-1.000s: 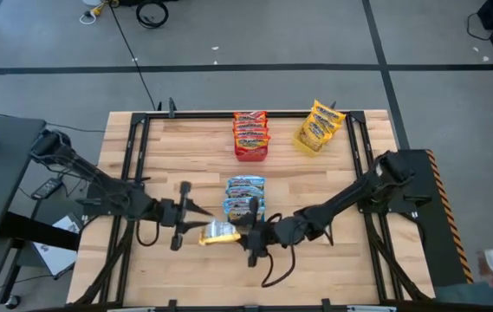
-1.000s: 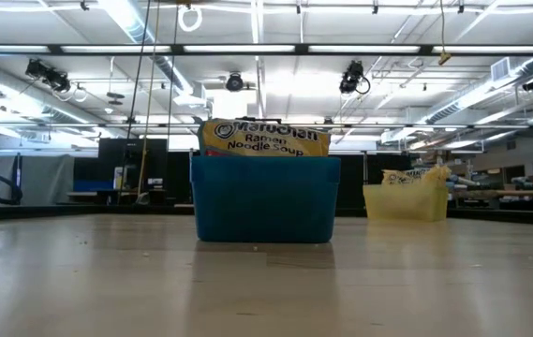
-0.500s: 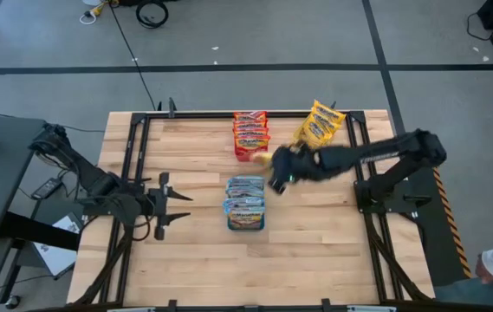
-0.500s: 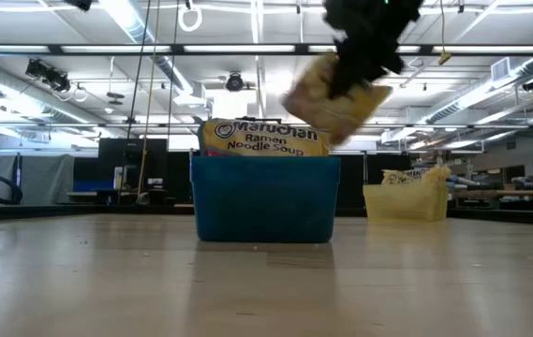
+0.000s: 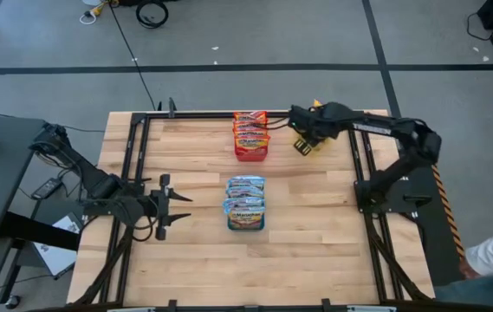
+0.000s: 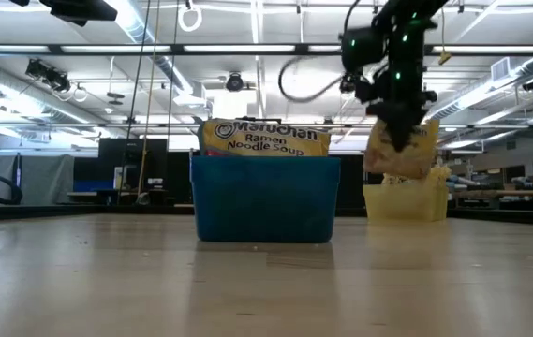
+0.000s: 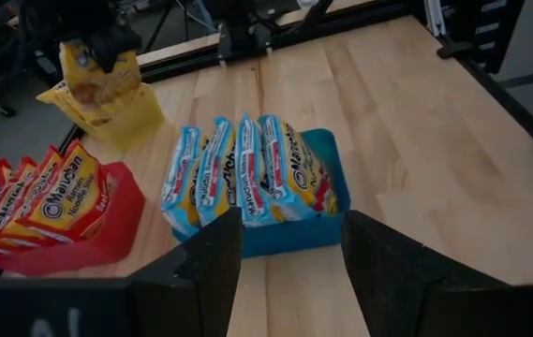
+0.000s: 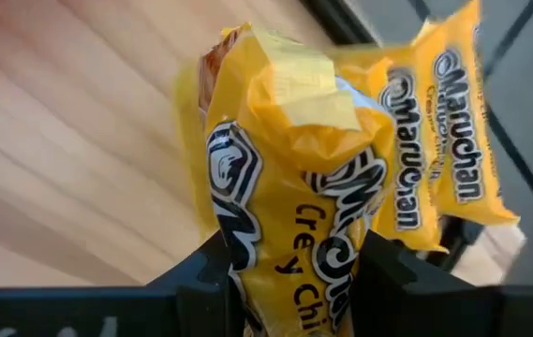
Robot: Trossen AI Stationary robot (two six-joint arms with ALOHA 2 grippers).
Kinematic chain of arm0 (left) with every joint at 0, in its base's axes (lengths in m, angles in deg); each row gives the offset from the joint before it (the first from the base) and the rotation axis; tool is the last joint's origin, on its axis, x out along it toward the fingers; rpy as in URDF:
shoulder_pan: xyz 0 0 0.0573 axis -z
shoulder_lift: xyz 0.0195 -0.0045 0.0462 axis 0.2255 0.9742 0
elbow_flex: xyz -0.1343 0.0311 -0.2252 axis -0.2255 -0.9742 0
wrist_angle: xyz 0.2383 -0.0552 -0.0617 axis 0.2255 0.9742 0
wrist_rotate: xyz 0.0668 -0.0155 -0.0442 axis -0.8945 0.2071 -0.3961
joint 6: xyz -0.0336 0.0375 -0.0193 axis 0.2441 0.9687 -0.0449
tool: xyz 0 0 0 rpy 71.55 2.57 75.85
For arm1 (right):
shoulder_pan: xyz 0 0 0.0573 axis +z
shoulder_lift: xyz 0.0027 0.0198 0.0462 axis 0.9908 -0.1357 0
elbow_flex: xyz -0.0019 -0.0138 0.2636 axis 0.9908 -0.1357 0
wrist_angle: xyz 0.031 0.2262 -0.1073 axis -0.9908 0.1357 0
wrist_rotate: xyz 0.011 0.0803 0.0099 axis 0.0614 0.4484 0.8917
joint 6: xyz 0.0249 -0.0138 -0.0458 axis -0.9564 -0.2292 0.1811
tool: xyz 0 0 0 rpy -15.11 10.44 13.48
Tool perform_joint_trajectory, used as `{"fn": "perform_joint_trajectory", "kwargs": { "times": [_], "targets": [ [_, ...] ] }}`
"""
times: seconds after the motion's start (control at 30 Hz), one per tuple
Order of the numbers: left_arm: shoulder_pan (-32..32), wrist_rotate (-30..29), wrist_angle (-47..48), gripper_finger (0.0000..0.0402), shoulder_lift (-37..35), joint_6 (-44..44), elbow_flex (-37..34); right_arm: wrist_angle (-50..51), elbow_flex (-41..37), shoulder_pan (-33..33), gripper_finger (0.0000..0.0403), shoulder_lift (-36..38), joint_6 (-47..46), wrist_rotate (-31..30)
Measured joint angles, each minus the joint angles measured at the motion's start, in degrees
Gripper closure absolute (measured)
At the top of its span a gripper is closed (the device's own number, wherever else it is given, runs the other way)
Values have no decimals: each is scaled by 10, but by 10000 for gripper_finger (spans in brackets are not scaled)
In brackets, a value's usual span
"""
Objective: Sort Maruchan noodles
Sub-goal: Put the yellow noodle pack into the yellow bin
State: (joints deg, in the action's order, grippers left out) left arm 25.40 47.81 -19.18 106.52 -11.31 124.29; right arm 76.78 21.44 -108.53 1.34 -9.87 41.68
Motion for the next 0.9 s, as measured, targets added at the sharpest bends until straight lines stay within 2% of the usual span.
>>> {"fn": "perform_joint_trajectory", "kwargs": {
  "times": [0.23, 0.43, 0.53, 0.7, 0.9],
  "targets": [
    [0, 0, 4, 214, 0, -5, 0, 26, 0, -28, 270, -80, 35, 34],
    [0, 0, 10, 214, 0, -5, 0, -6, 0, -28, 270, -125, 37, 58],
    [0, 0, 12, 214, 0, -8, 0, -48, -5, -28, 270, -130, 40, 63],
    [0, 3, 21, 214, 0, -24, 0, -118, -38, -13, 270, -115, 96, 64],
    [1, 11, 29, 214, 0, -35, 0, -104, -107, 9, 270, -85, 178, 12]
  ]
}}
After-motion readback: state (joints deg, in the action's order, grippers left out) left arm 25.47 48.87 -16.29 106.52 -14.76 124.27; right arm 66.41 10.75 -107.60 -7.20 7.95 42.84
